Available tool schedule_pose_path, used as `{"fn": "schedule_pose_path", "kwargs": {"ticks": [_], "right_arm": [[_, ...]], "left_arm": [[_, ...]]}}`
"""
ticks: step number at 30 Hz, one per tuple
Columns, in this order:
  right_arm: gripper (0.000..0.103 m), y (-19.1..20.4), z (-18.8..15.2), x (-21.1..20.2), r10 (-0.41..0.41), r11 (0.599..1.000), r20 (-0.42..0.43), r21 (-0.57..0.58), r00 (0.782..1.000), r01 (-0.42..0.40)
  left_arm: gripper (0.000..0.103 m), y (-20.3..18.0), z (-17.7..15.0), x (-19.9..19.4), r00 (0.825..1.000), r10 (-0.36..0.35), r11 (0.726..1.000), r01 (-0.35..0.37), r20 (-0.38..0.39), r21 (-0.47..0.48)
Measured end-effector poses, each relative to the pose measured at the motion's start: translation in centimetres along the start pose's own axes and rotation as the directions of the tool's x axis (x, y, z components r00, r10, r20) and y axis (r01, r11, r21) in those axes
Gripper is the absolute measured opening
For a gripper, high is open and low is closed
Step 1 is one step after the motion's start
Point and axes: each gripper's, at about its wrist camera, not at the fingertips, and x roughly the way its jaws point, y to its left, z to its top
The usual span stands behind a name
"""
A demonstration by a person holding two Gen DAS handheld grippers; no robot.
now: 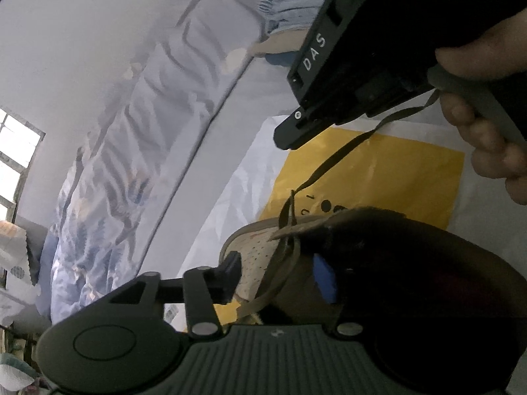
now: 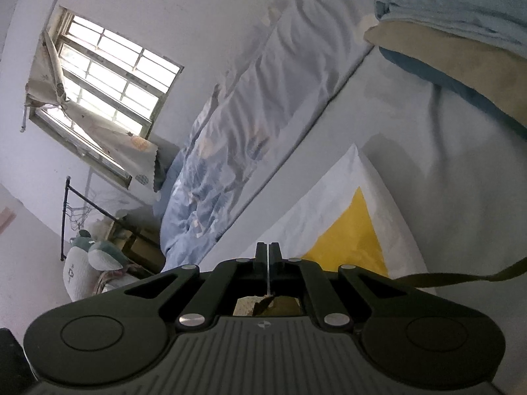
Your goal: Lace up shoes with both hands
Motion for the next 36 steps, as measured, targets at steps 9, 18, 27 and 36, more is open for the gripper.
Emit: {"fn": "schedule_pose_path", "kwargs": {"ticks": [9, 18, 27, 36], "right_arm": [[0.028, 0.5, 0.3, -0.9, -0.003, 1.000, 0.045, -0.004, 0.999, 0.003], [0.038, 0.2, -0.3, -0.4, 0.011, 0.997, 0.011, 0.072, 1.000, -0.012], [0.038, 0.4, -1.6, 0.5, -0.009, 0.997, -0.030, 0.076, 1.000, 0.012], [0.038, 0.7, -2.6, 1.0, -0.031, 0.999, -0.055, 0.040, 0.998, 0.033]], "left_arm": [[0.058, 2.6, -2.2, -3.2, 0.997, 0.042, 0.966, -0.025, 0.062, -0.258], [0.059, 5.0, -7.4, -3.5, 0.984, -0.022, 0.723, 0.138, 0.177, -0.677], [0.046, 5.3, -10.5, -2.1, 0.957, -0.066, 0.543, 0.271, 0.281, -0.795], [0.028, 5.3, -11.7, -1.3, 0.949, -0.075, 0.477, 0.305, 0.307, -0.825]]}}
